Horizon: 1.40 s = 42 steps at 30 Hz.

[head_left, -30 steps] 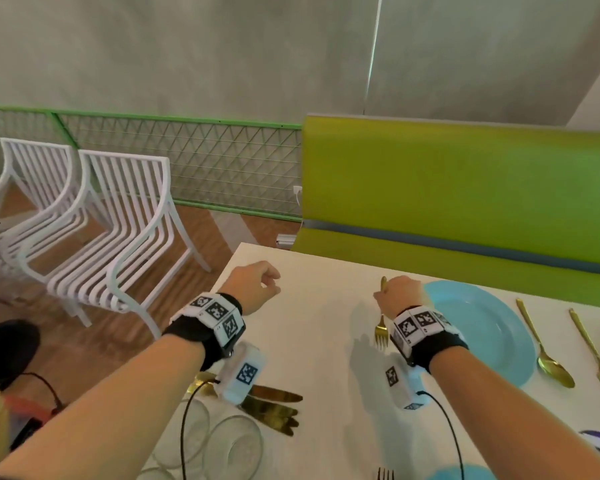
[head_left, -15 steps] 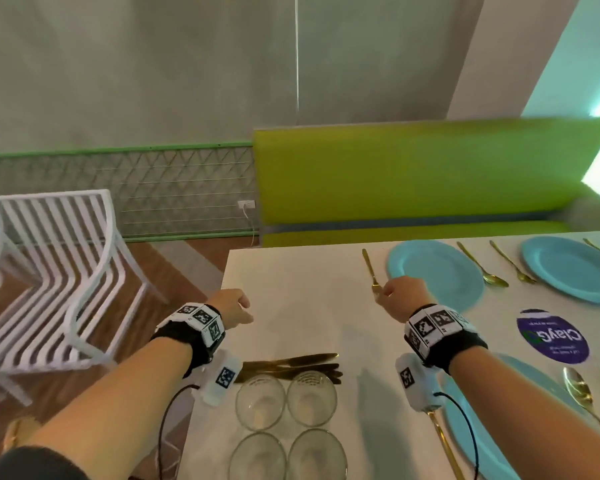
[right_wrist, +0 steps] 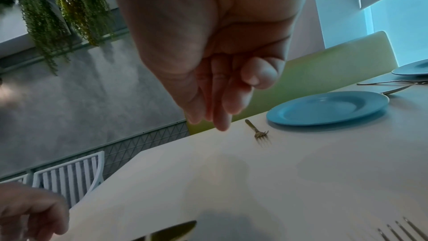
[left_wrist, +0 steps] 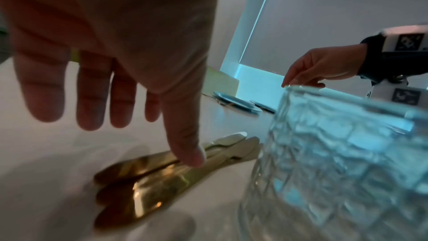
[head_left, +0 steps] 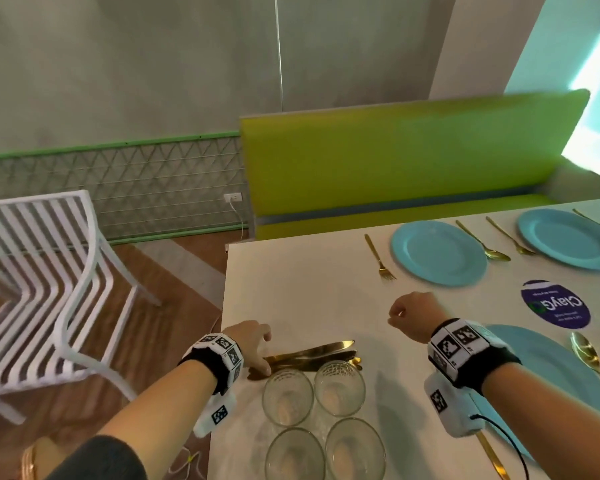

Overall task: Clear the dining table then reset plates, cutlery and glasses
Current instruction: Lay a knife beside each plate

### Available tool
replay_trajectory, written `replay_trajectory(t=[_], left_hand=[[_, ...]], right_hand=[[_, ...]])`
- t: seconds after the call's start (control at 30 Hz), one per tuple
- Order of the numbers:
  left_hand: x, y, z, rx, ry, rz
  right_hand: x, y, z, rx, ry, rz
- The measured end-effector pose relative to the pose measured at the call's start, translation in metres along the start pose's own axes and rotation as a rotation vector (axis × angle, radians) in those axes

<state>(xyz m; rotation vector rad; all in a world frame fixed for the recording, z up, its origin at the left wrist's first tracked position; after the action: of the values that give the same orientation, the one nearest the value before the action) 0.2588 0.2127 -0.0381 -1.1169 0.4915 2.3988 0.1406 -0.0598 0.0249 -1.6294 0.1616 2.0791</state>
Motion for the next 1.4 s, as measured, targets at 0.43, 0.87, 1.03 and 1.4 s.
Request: replay_trajectory(t=[0.43, 0.87, 1.03, 1.4], left_hand=[[0.017, 0.014, -0.041, 0.265, 0.11, -0.002], [0.011, 0.016, -0.056, 0.225, 0.165, -0.093], [0.008, 0.02, -0.059, 0.131, 0.095, -0.068], [0.007, 0.021, -0.053, 0.076, 0.024, -0.088]], right_hand=[[0.01, 0.016, 0.0, 0.068, -0.072, 0.015], [0.011, 0.018, -0.006, 0.085, -0.071, -0.026], [0.014, 0.023, -0.002, 0.104, -0.069, -0.034], [0.019, 0.033, 0.009, 0.126, -0.085, -0.026]])
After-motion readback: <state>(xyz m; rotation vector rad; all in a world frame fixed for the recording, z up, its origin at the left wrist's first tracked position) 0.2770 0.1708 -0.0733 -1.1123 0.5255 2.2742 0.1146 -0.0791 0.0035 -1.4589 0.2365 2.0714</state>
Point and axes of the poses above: each hand's wrist, its own z-axis away from the middle knuckle, its own x-axis out of the palm, y = z × x, the point moved 4 cm from there along -z, towards the middle knuckle, and after that the axes turned 1 degree about -x, right-handed, at the moved point
